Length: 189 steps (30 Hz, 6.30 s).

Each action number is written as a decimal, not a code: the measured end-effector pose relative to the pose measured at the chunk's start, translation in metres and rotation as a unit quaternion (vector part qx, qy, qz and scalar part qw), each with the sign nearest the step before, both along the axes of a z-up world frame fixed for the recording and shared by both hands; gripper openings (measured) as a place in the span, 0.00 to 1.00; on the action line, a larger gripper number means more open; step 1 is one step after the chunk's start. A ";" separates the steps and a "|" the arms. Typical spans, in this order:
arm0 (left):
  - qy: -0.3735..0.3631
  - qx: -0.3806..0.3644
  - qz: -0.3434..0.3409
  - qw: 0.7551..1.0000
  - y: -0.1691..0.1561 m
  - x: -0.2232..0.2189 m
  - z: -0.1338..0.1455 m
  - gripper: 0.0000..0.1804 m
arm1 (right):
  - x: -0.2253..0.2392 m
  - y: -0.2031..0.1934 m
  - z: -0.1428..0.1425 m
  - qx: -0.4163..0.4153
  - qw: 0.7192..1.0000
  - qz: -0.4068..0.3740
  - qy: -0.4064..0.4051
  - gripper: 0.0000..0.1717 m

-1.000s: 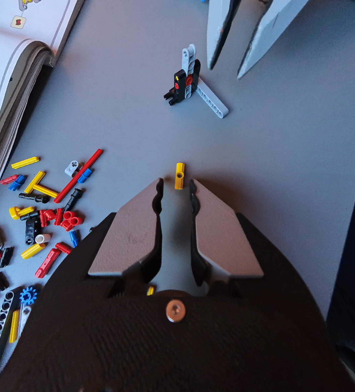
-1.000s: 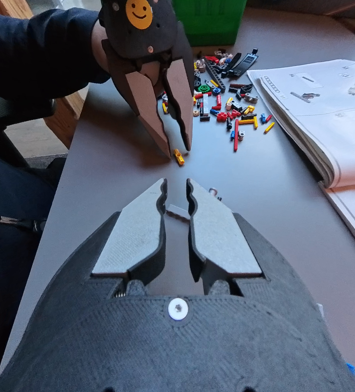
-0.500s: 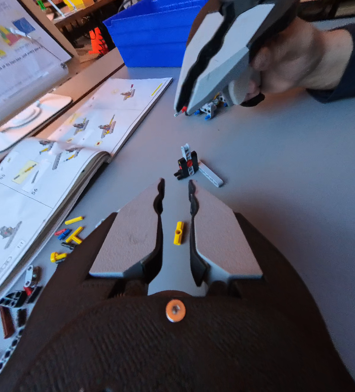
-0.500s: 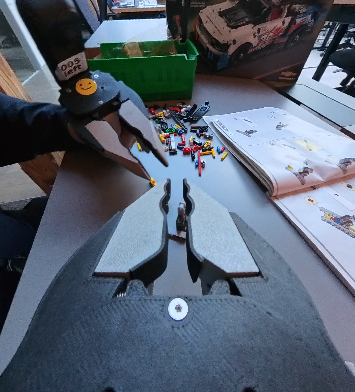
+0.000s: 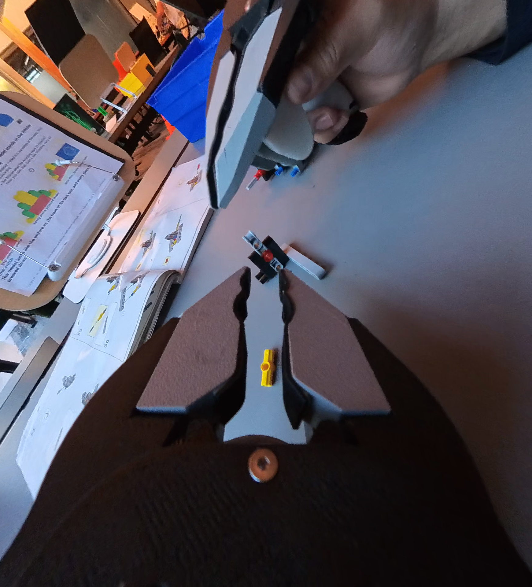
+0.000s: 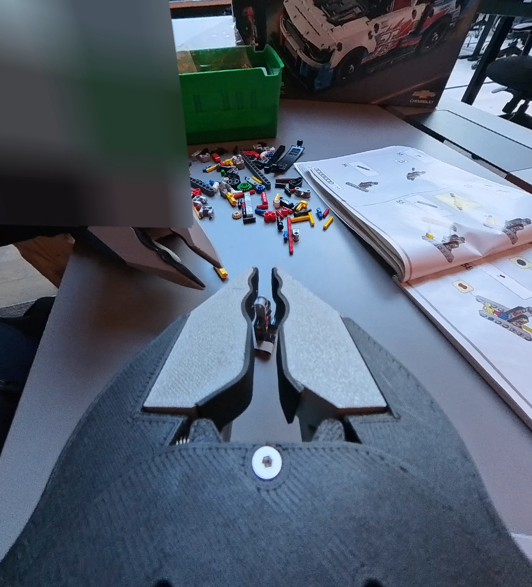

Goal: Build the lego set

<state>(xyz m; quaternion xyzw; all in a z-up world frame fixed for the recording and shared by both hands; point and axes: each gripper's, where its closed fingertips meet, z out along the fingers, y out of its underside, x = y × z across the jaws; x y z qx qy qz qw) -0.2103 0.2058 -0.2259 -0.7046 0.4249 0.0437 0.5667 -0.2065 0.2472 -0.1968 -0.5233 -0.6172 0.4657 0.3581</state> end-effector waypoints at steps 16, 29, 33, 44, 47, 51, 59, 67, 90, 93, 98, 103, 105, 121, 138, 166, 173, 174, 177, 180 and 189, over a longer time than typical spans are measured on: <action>-0.002 0.013 -0.007 1.000 -0.002 0.001 0.003 0.07 | -0.001 0.003 -0.004 0.004 1.000 -0.007 -0.004 0.01; -0.022 0.029 -0.005 0.999 -0.002 -0.001 0.011 0.04 | -0.001 0.003 -0.003 0.018 1.000 -0.011 -0.003 0.00; -0.025 0.039 -0.005 0.999 -0.003 -0.002 0.013 0.03 | -0.001 0.003 -0.004 0.016 1.000 -0.010 -0.004 0.00; -0.060 0.047 -0.003 0.997 -0.003 -0.007 0.023 0.02 | -0.001 0.003 -0.005 0.012 1.000 -0.007 -0.001 0.00; -0.060 0.049 -0.006 0.997 -0.004 -0.006 0.023 0.02 | -0.001 0.002 -0.005 0.013 1.000 -0.007 0.000 0.00; -0.057 0.053 -0.008 0.997 -0.004 -0.006 0.023 0.02 | -0.002 0.003 -0.006 0.014 1.000 -0.008 -0.001 0.00; -0.039 0.062 -0.009 0.997 -0.004 -0.004 0.022 0.01 | -0.002 0.002 -0.007 0.014 1.000 -0.004 -0.004 0.00; 0.022 0.069 -0.027 0.997 -0.007 0.010 0.009 0.00 | -0.002 0.002 -0.009 0.018 1.000 -0.004 -0.005 0.00; -0.023 -0.297 0.157 0.942 0.004 -0.153 -0.024 0.02 | -0.002 -0.002 -0.006 0.049 0.999 -0.005 -0.003 0.00; -0.017 -0.327 0.157 0.932 0.006 -0.156 -0.032 0.02 | -0.001 -0.001 -0.004 0.048 0.999 -0.007 0.000 0.00; -0.012 -0.374 0.152 0.915 0.004 -0.157 -0.047 0.02 | 0.000 -0.001 -0.003 0.046 0.999 -0.007 0.002 0.00; -0.018 -0.374 0.146 0.916 0.005 -0.154 -0.048 0.02 | 0.000 -0.001 -0.002 0.048 0.999 -0.006 0.002 0.00; -0.021 -0.370 0.146 0.917 0.005 -0.154 -0.048 0.02 | 0.000 -0.001 -0.002 0.048 0.999 -0.007 0.002 0.00; -0.010 -0.311 0.134 0.941 0.006 -0.157 -0.046 0.01 | -0.001 0.005 -0.005 0.024 1.000 -0.011 0.010 0.00; -0.093 -0.305 0.073 0.945 0.004 -0.151 -0.046 0.02 | -0.010 0.006 -0.003 0.108 0.993 -0.006 0.052 0.00; -0.028 -0.286 -0.028 0.957 0.001 -0.066 -0.035 0.06 | -0.001 0.005 0.013 0.094 0.993 -0.020 0.073 0.00; -0.039 -0.271 0.002 0.962 0.013 -0.080 -0.022 0.08 | -0.002 0.003 0.010 0.113 0.991 -0.022 0.064 0.00; -0.028 -0.263 0.018 0.964 0.017 -0.089 -0.022 0.07 | -0.002 0.003 0.010 0.113 0.991 -0.022 0.063 0.00; 0.022 -0.255 0.053 0.965 0.027 -0.113 -0.029 0.06 | -0.001 0.003 0.011 0.107 0.992 -0.021 0.065 0.00; 0.059 -0.255 0.055 0.963 0.033 -0.119 -0.036 0.07 | -0.001 0.002 0.011 0.105 0.992 -0.018 0.065 0.00; 0.082 -0.305 0.012 0.949 0.037 -0.113 -0.047 0.00 | 0.002 -0.003 0.015 0.108 0.991 -0.010 0.072 0.00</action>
